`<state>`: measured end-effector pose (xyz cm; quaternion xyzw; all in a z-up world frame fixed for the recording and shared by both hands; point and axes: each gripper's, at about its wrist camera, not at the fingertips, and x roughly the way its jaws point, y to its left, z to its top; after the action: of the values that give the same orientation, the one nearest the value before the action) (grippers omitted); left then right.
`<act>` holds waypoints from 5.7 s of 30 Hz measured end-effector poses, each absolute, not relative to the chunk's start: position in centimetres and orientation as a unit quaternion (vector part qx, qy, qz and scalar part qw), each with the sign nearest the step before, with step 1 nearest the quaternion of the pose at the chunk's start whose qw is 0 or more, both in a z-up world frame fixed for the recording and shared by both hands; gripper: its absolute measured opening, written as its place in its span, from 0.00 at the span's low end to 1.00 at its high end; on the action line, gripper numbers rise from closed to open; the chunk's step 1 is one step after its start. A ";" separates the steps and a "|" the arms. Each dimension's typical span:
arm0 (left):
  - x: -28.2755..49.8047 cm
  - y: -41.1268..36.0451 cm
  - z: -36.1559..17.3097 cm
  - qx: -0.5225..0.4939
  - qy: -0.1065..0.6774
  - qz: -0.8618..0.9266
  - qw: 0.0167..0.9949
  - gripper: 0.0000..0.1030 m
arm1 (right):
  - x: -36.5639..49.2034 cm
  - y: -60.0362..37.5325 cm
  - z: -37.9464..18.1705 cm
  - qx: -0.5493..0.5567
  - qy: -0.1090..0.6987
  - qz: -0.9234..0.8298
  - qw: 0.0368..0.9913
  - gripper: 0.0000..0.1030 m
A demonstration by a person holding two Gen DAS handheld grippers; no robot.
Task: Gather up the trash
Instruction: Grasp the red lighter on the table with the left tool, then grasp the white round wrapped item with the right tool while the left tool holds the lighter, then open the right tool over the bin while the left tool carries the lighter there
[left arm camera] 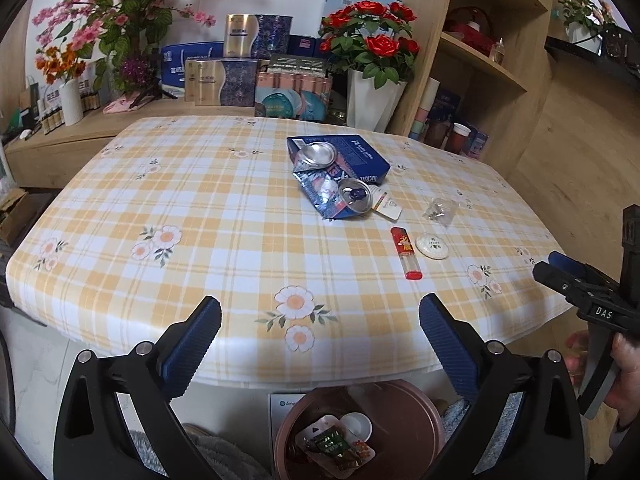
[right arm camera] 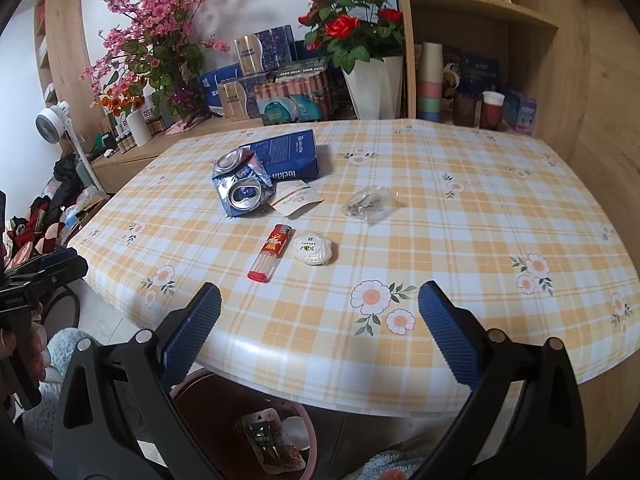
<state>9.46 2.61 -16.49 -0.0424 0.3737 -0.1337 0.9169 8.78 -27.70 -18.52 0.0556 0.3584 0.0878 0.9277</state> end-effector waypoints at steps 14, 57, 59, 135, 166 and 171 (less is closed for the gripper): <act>15.6 -4.3 -19.1 0.010 0.413 -0.180 0.893 0.93 | 13.7 -29.1 -21.8 0.057 0.390 0.083 0.915 0.94; 20.3 -5.3 -24.8 0.023 0.457 -0.165 0.874 0.22 | 16.6 -29.9 -24.7 0.016 0.455 0.093 0.885 0.94; 20.0 -4.3 -24.4 0.012 0.451 -0.160 0.878 0.22 | 17.3 -29.0 -24.8 0.001 0.458 0.097 0.883 0.94; 7.5 1.2 -13.8 -0.079 0.382 -0.205 0.897 0.21 | 8.2 -20.4 -19.3 -0.003 0.394 0.202 0.897 0.44; 2.7 2.2 -15.6 -0.069 0.385 -0.195 0.899 0.21 | 5.3 -21.5 -16.2 0.003 0.339 0.162 0.927 0.94; 2.6 1.5 -17.1 -0.068 0.402 -0.201 0.890 0.21 | 5.2 -21.8 -15.9 0.000 0.339 0.159 0.927 0.94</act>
<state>2.56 1.47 -17.06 -0.0683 0.4025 -0.2015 0.8904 5.22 -21.78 -15.94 -0.0003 0.3394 0.1592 0.9271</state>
